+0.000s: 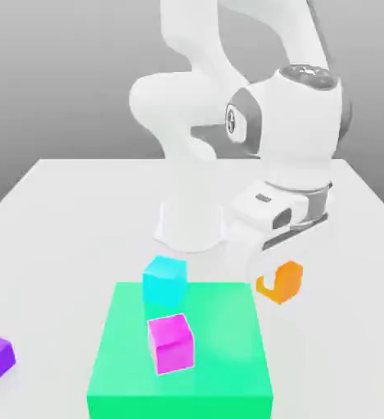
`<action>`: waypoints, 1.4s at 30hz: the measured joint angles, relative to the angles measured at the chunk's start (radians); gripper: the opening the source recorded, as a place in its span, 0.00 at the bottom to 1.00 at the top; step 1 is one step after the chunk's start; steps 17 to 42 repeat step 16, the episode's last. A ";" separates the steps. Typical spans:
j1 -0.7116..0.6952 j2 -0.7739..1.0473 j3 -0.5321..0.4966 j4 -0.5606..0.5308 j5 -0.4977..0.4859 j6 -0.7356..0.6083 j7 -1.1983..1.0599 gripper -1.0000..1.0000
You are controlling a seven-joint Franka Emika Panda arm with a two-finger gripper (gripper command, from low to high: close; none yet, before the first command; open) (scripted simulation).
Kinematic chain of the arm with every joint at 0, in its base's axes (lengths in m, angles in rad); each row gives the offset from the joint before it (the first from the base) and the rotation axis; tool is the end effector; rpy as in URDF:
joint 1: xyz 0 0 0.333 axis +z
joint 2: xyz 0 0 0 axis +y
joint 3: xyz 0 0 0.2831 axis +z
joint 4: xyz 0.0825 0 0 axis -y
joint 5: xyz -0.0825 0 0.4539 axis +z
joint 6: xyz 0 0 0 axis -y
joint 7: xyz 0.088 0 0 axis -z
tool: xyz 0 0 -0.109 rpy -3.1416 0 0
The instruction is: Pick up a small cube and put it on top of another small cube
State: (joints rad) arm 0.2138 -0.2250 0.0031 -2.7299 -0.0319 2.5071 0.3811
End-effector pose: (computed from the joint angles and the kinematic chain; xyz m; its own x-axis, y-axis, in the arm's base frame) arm 0.4313 0.0951 0.2026 0.9904 -0.1381 0.0091 -0.1382 -0.9902 0.0175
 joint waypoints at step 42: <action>-0.180 -0.122 -0.175 -0.133 -0.063 0.010 -0.163 1.00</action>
